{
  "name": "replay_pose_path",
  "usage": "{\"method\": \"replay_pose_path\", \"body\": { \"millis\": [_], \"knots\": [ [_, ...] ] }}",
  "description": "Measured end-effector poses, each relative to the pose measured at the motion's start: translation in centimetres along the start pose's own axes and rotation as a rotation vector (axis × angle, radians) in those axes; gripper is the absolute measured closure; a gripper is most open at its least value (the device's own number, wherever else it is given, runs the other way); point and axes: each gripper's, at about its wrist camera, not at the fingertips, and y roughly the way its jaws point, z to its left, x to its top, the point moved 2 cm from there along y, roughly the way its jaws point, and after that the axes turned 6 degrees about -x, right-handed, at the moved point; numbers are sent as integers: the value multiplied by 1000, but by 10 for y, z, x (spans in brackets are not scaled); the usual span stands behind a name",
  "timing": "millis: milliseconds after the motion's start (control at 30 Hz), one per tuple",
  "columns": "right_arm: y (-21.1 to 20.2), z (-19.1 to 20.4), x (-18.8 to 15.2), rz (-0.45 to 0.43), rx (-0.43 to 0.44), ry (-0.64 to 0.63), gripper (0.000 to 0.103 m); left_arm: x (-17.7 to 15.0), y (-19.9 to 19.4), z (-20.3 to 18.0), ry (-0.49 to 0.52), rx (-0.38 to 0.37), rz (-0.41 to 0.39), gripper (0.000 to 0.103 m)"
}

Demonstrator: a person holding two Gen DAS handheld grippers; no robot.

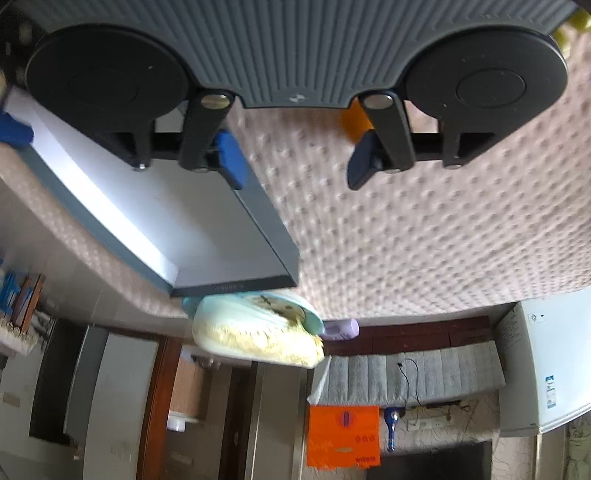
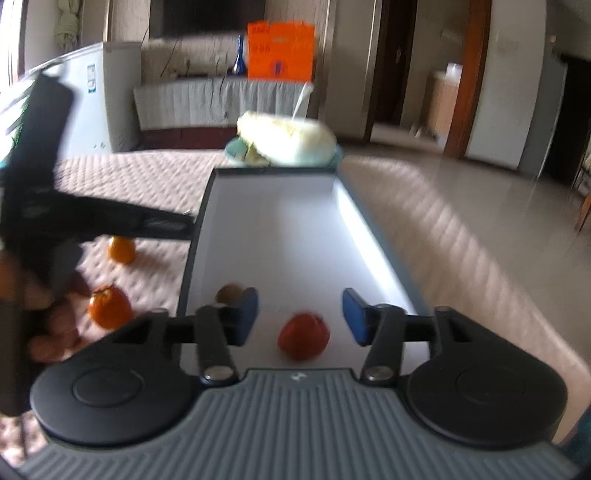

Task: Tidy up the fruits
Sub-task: 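Lower the red apple into the box and open the right gripper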

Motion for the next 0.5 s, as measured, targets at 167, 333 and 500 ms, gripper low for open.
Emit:
{"method": "replay_pose_path", "body": {
  "millis": [167,333,500],
  "knots": [
    [-9,-19,5,-27,-16,99,49,-6,-59,20,31,26,-51,31],
    [-34,-19,6,-76,63,183,49,-23,-124,63,-37,82,-78,30],
    [-62,15,1,-122,229,130,49,-58,-190,104,-123,156,-76,28]
  ]
}}
